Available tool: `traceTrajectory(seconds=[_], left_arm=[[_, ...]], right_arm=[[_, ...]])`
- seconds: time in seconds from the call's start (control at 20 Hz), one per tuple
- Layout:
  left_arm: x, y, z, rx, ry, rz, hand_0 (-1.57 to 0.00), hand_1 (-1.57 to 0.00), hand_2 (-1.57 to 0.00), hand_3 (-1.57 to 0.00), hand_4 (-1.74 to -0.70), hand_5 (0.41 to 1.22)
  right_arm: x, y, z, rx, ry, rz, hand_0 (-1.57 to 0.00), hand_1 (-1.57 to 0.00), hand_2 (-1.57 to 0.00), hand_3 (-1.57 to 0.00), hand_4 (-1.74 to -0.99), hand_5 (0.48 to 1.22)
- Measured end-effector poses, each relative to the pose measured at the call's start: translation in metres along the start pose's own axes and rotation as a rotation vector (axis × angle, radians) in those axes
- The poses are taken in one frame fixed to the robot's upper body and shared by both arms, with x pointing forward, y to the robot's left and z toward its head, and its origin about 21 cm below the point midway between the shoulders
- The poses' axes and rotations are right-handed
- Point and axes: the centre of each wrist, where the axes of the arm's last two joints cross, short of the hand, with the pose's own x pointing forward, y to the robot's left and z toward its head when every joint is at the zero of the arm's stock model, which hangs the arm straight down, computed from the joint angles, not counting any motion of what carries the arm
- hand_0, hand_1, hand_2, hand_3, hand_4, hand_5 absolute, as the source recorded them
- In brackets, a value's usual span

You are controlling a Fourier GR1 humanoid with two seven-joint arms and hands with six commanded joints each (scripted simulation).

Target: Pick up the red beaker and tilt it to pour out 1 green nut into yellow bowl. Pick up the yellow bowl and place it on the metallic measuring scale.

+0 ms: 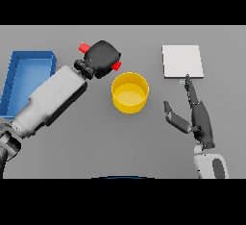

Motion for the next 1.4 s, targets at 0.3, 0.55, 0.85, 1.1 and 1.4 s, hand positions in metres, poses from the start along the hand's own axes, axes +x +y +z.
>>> traceTrajectory(seconds=[0.3, 0.55, 0.85, 1.1, 1.4], left_arm=[[0.018, 0.021, -0.016, -0.128, -0.078, -0.237, -1.57, -1.57, -1.57, -1.57, -1.72, 1.219], [0.028, 0.027, -0.025, -0.197, -0.079, -0.466, -1.57, -1.57, -1.57, -1.57, -1.73, 1.220], [0.039, 0.022, -0.031, -0.207, -0.145, -0.722, -1.57, -1.57, -1.57, -1.57, -1.74, 1.221], [0.056, 0.029, -0.037, -0.210, -0.179, -0.899, -1.57, -1.57, -1.57, -1.57, -1.73, 1.221], [0.069, 0.038, -0.043, -0.207, -0.197, -1.037, -1.57, -1.57, -1.57, -1.57, -1.72, 1.221]], right_arm=[[-0.003, 0.004, 0.002, -0.022, 0.013, -0.016, 0.00, 0.00, 0.00, 0.00, -1.193, 0.649], [-0.006, 0.003, 0.001, -0.023, 0.013, 0.032, 0.00, 0.00, 0.00, 0.00, -1.183, 0.643], [-0.002, 0.007, 0.003, -0.024, 0.007, 0.005, 0.00, 0.00, 0.00, 0.00, -1.164, 0.625], [-0.002, 0.006, 0.000, -0.033, 0.009, 0.029, 0.00, 0.00, 0.00, 0.00, -1.159, 0.632], [-0.001, 0.006, 0.003, -0.043, 0.006, 0.032, 0.00, 0.00, 0.00, 0.00, -1.154, 0.635]])
